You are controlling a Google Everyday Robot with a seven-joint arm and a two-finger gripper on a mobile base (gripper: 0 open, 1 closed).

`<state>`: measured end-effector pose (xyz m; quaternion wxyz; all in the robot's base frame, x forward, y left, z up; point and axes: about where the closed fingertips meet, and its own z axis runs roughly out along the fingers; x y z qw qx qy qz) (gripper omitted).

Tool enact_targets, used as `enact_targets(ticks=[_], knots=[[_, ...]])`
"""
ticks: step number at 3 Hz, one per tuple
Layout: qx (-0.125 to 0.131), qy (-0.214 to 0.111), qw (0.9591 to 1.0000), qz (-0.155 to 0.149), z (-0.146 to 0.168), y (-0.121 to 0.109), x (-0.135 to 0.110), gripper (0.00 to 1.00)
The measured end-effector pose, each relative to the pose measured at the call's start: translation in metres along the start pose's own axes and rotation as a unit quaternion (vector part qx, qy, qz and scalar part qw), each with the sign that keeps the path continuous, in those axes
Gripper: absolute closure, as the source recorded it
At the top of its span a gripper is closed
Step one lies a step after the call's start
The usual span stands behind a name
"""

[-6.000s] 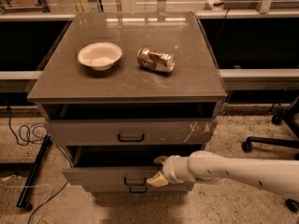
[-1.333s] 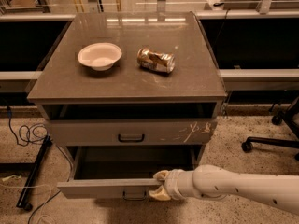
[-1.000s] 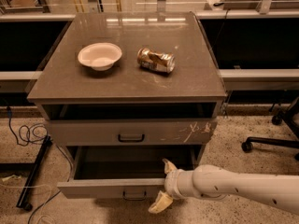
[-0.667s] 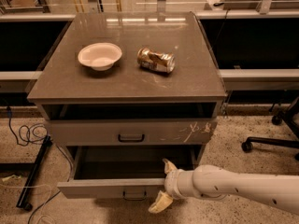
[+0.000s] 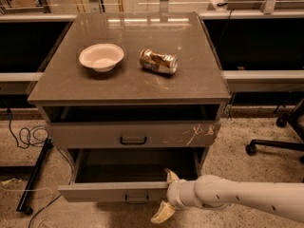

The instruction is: Open middle drawer

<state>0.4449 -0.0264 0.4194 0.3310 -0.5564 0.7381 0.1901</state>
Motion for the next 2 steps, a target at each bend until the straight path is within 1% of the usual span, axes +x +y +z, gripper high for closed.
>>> enact_targets(ticks=[1, 2], knots=[[-0.001, 0.0, 1.0, 0.001, 0.0007, 0.0008, 0.0004, 0.19], [-0.001, 0.0, 1.0, 0.001, 0.0007, 0.0008, 0.0004, 0.42]])
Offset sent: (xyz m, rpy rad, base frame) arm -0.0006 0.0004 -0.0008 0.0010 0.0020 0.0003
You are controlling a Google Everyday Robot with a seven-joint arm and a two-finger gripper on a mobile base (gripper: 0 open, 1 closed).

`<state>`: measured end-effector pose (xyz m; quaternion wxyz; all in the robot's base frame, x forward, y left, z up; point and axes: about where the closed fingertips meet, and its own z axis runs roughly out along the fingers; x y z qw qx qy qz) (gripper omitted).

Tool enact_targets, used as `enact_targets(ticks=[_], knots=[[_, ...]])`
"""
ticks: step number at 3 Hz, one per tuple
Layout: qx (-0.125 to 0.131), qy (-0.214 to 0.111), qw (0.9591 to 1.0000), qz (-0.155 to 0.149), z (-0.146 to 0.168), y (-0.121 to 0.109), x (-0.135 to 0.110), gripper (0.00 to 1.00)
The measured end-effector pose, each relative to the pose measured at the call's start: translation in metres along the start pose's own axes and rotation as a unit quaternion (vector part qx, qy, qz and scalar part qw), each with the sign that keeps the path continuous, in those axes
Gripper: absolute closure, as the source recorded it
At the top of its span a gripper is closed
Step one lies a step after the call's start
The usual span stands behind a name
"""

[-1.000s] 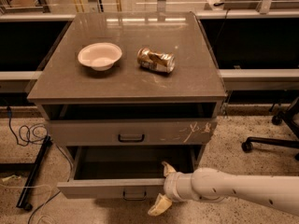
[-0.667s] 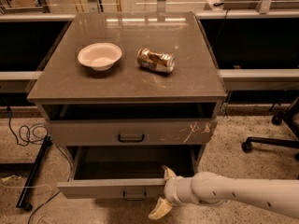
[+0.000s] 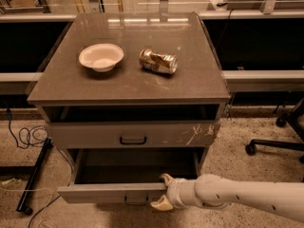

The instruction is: Open middle drawer

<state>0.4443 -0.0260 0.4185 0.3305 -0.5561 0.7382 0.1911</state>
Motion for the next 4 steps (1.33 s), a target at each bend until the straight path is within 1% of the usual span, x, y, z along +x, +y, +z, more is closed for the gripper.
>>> enact_targets(ticks=[1, 2, 3, 4], knots=[[0.0, 0.0, 1.0, 0.0, -0.002, 0.0, -0.002, 0.66], [-0.025, -0.002, 0.9993, -0.029, -0.026, 0.032, -0.008, 0.89], [-0.025, -0.002, 0.9993, -0.029, -0.026, 0.031, -0.009, 1.0], [-0.025, -0.002, 0.9993, -0.027, -0.037, 0.041, -0.001, 0.87]])
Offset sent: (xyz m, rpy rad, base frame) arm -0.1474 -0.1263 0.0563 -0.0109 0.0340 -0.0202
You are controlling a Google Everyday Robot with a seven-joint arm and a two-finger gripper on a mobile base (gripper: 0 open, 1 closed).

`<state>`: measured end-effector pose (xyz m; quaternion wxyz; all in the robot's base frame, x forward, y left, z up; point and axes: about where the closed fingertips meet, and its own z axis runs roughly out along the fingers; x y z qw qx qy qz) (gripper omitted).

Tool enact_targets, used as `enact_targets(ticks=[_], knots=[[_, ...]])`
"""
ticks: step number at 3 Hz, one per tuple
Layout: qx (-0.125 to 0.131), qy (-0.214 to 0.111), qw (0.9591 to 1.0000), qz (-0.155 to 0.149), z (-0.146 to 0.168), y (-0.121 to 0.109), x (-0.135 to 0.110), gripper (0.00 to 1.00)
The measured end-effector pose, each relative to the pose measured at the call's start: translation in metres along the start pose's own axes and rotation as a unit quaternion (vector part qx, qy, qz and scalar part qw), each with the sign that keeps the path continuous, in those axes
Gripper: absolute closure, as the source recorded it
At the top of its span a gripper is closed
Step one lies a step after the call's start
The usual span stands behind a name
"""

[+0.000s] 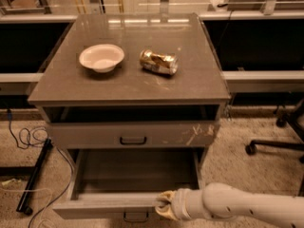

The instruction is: Open middle drawer

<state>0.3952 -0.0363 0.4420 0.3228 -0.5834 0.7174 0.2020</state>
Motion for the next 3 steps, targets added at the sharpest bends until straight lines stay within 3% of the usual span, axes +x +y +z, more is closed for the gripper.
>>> enact_targets(ticks=[3], knots=[[0.0, 0.0, 1.0, 0.0, 0.0, 0.0, 0.0, 0.19]])
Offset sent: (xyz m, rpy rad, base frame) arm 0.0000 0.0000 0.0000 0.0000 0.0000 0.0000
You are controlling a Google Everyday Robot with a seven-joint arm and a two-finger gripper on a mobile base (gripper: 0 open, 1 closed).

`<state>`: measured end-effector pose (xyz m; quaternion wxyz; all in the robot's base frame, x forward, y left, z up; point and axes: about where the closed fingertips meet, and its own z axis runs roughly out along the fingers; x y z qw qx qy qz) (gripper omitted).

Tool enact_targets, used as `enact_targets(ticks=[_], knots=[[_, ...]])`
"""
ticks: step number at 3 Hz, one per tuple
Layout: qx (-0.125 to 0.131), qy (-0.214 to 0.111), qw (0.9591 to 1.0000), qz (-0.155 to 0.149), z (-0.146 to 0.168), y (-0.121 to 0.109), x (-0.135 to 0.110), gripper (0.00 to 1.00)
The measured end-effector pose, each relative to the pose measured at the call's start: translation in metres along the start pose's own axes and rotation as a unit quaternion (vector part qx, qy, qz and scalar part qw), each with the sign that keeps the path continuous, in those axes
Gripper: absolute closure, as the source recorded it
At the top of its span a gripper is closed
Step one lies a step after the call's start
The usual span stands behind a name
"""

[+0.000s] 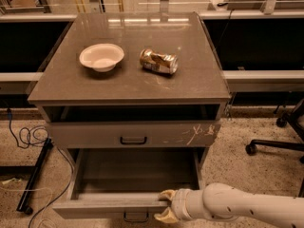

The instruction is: Open middle drawer

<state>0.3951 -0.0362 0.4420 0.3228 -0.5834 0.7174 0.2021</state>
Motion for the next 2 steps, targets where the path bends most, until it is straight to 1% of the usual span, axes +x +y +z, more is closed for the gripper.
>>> enact_targets(ticks=[1, 2], knots=[[0.0, 0.0, 1.0, 0.0, 0.0, 0.0, 0.0, 0.0], [0.0, 0.0, 1.0, 0.0, 0.0, 0.0, 0.0, 0.0]])
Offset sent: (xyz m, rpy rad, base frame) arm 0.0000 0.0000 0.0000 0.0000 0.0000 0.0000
